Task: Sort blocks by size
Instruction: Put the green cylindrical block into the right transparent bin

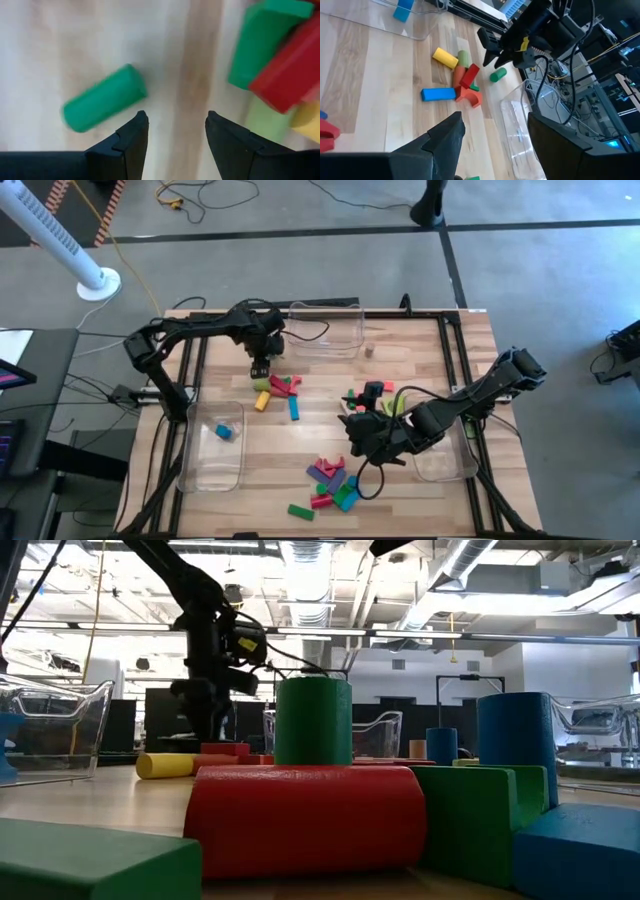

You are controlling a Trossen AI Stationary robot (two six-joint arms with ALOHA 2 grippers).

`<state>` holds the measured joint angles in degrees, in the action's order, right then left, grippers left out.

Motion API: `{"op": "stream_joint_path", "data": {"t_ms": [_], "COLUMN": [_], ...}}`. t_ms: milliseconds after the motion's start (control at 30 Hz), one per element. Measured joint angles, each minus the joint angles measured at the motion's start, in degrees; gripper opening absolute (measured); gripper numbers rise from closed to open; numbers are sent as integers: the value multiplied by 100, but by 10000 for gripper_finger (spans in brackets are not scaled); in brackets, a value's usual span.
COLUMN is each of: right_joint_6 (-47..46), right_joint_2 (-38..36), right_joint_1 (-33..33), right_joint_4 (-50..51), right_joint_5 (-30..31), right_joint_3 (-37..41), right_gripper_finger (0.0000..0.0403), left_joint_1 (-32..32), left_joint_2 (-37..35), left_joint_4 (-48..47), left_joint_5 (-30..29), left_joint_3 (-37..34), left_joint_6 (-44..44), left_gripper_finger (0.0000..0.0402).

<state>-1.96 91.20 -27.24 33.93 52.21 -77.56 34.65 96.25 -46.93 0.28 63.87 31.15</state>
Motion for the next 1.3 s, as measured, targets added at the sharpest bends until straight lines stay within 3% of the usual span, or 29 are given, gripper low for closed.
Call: {"op": "stream_joint_path", "data": {"t_ms": [167,300,367,600,767,1300], "right_joint_6": [0,-1,-2,-15,-13,-3], "right_joint_2": [2,2,2,2,2,2], "right_joint_1": [0,0,0,0,1,38], "right_joint_4": [6,22,22,33,40,61], "right_joint_5": [1,2,2,2,2,-48], "right_joint_3": [0,0,0,0,0,0], "right_gripper_finger": [258,258,258,258,258,258], "left_joint_1": [20,52,58,31,65,355], "left_joint_2": [0,0,2,0,109,612], "left_joint_4": [96,302,413,1031,876,511], "left_joint_5": [-232,-977,-1062,-1135,-1107,-786], "left_joint_3": [27,-38,-51,-51,-51,-51], "left_joint_6": [198,755,1069,1667,2011,1833], "left_gripper_finger": [187,186,186,186,186,185]}}
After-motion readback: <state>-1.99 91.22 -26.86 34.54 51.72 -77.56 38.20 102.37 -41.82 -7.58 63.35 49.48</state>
